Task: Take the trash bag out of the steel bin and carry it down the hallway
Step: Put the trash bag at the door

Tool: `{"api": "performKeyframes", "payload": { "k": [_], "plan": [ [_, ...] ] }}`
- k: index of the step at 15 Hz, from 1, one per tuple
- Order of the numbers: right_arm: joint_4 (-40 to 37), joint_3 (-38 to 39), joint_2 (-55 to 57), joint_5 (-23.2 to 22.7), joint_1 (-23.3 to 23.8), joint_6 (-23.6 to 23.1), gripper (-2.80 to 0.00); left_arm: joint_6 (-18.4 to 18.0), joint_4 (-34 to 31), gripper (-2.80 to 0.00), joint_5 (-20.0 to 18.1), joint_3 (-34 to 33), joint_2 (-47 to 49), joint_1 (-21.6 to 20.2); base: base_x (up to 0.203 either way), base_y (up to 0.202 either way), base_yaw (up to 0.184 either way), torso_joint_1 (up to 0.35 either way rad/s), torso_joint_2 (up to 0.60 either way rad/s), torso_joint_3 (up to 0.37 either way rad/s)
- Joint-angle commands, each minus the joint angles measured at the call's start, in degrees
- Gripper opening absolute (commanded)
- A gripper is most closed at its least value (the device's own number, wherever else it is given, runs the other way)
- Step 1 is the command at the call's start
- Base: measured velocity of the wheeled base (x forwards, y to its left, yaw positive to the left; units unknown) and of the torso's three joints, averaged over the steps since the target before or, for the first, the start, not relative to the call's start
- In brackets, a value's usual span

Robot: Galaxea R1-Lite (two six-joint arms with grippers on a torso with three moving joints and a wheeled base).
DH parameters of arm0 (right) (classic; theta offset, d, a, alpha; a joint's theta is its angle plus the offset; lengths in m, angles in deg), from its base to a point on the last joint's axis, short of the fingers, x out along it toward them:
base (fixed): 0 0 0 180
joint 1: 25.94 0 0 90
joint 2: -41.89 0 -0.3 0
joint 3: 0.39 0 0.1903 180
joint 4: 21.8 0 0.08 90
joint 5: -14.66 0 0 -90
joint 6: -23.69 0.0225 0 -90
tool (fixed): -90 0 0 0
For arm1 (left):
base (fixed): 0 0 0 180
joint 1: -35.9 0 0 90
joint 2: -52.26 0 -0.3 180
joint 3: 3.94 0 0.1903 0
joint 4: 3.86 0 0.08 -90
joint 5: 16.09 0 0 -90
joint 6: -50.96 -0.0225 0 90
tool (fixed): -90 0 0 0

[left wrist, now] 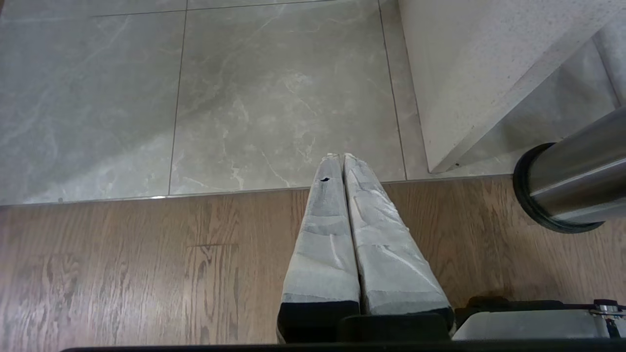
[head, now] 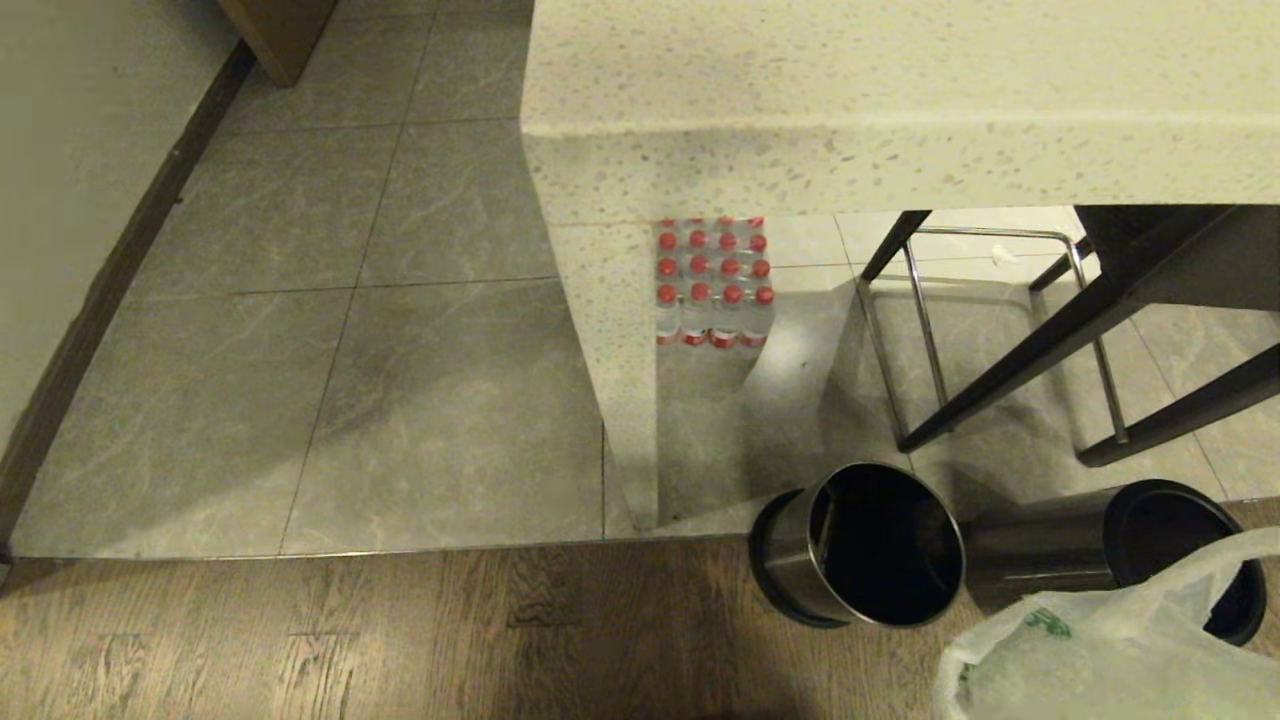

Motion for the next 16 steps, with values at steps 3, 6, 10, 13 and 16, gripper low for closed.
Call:
{"api": "performKeyframes", "payload": {
  "k": [3,6,10,13,16],
  "plan": [
    [-0.6,2.4,-2.8,0.6,-5.3,0.2,-2.8,0.0,0.0,-2.8,0.0,-0.1,0.0,0.0,0.0,0.0,0.0,0.0,0.0,0.0],
    [0.3,4.3,-11.3,2.6,-6.6,0.3,-2.8,0.0,0.0,-2.8,0.0,0.0,0.0,0.0,0.0,0.0,0.0,0.0,0.0,0.0],
    [-3.6,0.3,-16.7,-3.3,-7.1,2.3,-2.8,0.0,0.0,-2.8,0.0,0.0,0.0,0.0,0.0,0.0,0.0,0.0,0.0,0.0],
    [-3.6,1.3,-16.7,-3.3,-7.1,4.3,-2.8,0.0,0.0,-2.8,0.0,0.0,0.0,0.0,0.0,0.0,0.0,0.0,0.0,0.0],
    [-3.1,2.4,-16.7,-3.0,-7.1,4.4,-2.8,0.0,0.0,-2.8,0.0,0.0,0.0,0.0,0.0,0.0,0.0,0.0,0.0,0.0]
  ]
}}
